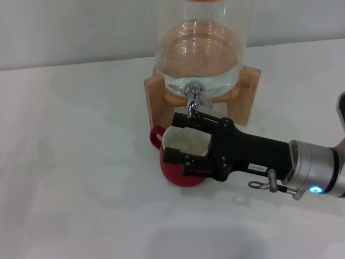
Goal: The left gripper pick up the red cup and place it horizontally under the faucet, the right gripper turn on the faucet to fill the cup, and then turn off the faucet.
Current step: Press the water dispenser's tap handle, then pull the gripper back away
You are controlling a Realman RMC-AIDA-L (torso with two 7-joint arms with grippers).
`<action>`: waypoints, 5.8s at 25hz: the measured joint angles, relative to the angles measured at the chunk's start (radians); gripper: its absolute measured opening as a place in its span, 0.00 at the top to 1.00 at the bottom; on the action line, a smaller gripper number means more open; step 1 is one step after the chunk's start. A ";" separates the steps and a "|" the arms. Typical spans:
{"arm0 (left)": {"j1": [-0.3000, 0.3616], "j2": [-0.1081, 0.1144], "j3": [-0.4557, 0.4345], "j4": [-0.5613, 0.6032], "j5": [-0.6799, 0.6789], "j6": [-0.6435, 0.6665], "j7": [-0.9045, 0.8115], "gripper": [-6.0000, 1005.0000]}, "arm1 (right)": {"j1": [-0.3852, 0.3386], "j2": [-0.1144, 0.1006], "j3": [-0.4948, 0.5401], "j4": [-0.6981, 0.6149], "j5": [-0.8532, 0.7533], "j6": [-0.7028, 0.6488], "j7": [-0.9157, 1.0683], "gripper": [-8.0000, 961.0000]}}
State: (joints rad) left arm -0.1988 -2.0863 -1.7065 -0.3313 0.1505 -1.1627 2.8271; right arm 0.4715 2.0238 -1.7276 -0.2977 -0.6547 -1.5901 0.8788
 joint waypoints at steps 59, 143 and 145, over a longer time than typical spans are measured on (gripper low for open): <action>-0.009 0.000 0.001 -0.006 0.016 -0.007 0.000 0.55 | 0.036 -0.031 0.042 -0.026 -0.002 0.129 0.014 0.14; -0.027 -0.002 0.002 -0.012 0.058 -0.010 0.000 0.55 | -0.012 -0.065 0.046 -0.066 -0.002 0.139 0.005 0.14; -0.027 -0.002 0.002 -0.012 0.061 -0.014 0.000 0.55 | -0.013 -0.068 0.048 -0.067 -0.001 0.139 0.005 0.14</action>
State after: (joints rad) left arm -0.2255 -2.0878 -1.7042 -0.3436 0.2111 -1.1765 2.8271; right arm 0.4589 1.9563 -1.6796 -0.3643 -0.6561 -1.4506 0.8835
